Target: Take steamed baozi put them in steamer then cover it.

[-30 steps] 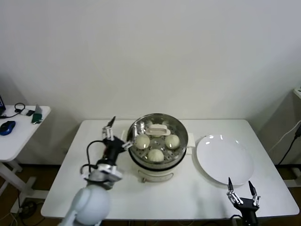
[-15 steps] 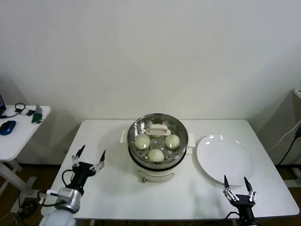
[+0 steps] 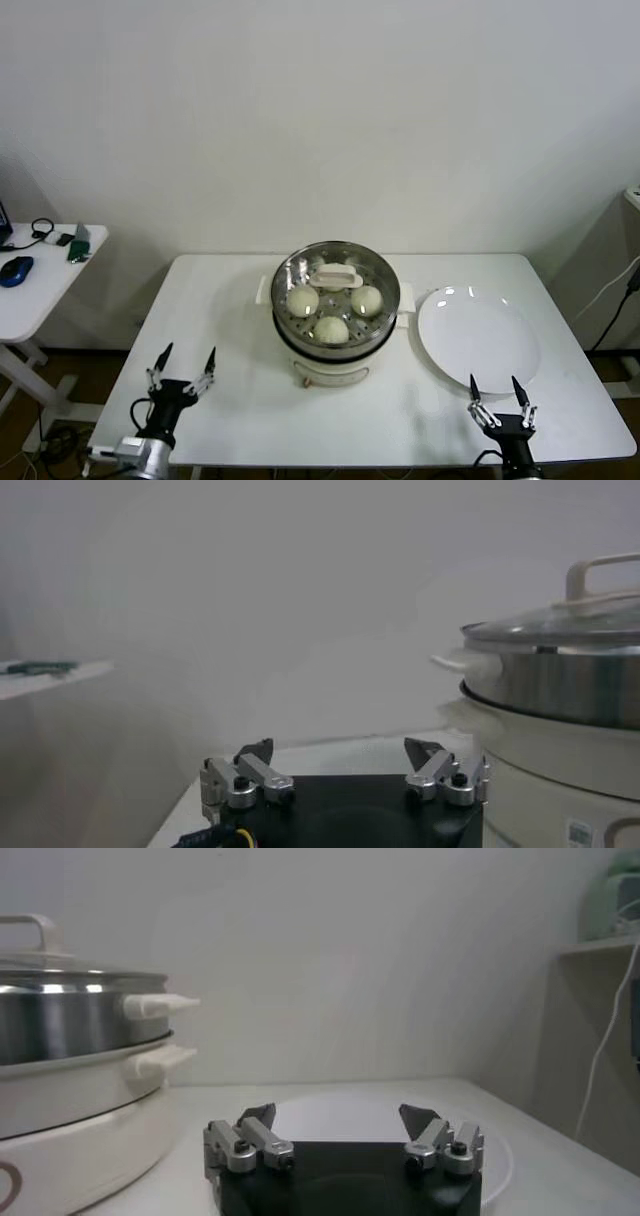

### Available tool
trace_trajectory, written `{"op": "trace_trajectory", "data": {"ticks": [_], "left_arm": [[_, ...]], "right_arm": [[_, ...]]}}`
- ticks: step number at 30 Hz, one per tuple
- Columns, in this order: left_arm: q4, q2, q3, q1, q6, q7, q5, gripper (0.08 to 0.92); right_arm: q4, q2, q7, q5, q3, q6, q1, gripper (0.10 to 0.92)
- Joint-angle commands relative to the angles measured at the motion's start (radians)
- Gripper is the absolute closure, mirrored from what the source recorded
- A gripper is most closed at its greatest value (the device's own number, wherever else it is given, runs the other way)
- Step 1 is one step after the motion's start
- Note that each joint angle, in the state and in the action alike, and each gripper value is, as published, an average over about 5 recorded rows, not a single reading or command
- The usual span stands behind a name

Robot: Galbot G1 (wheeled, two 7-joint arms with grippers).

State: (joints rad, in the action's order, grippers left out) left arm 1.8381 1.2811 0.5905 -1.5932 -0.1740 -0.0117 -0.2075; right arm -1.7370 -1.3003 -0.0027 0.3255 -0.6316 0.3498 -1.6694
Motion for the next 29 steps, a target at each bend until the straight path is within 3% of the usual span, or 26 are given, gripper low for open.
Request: {"op": "trace_trajectory", "data": {"ticks": [1, 29], "left_arm": [[-0.029, 0.017, 0.007, -0.022, -0.047, -0.006, -0.031, 0.177], [-0.008, 0.015, 0.003, -0.021, -0.026, -0.008, -0.032, 0.177]], "right_arm": [[0.012, -0.004, 0.0, -0.027, -0.001, 0.001, 0.007, 0.203], [0.007, -0.006, -0.012, -0.029, -0.001, -0.005, 0.005, 0.203]]}}
